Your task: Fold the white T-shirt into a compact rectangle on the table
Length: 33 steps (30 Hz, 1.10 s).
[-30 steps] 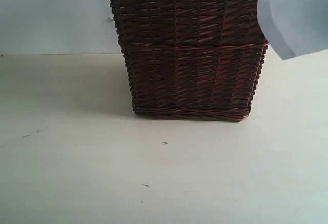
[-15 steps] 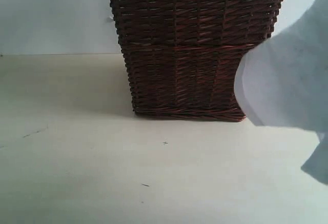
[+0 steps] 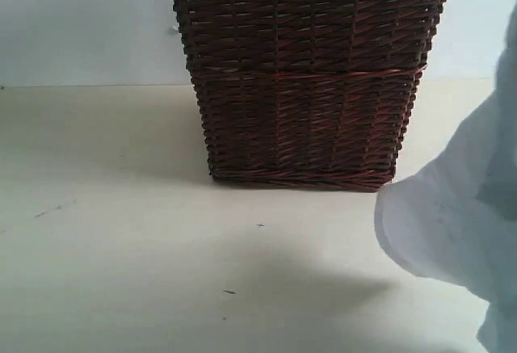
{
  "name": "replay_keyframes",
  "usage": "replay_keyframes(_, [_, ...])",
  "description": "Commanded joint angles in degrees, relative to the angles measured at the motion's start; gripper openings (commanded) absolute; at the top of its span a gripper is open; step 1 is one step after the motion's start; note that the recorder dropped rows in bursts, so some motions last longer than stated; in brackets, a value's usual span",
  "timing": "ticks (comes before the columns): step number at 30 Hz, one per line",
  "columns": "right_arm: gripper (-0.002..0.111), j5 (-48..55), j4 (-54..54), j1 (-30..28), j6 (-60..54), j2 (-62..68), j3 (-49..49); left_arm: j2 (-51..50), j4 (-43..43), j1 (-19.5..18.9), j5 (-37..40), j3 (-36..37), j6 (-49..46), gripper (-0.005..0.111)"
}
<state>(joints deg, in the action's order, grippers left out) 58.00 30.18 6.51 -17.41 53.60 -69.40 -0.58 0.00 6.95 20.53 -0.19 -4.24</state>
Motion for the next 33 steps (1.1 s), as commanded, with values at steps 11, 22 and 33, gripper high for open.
replay_keyframes(11, [0.0,-13.5,21.8,0.2,-21.3,7.8,12.0,-0.2,-0.3,0.4,-0.8,0.2,0.0,0.0])
replay_keyframes(22, [0.0,-30.6,8.6,17.1,-22.2,19.1,12.0,-0.2,-0.3,0.4,-0.8,0.2,0.0,0.0])
replay_keyframes(33, [0.002,-39.2,2.0,29.9,-17.0,36.5,8.4,-0.2,-0.3,0.4,-0.8,0.2,0.0,0.0])
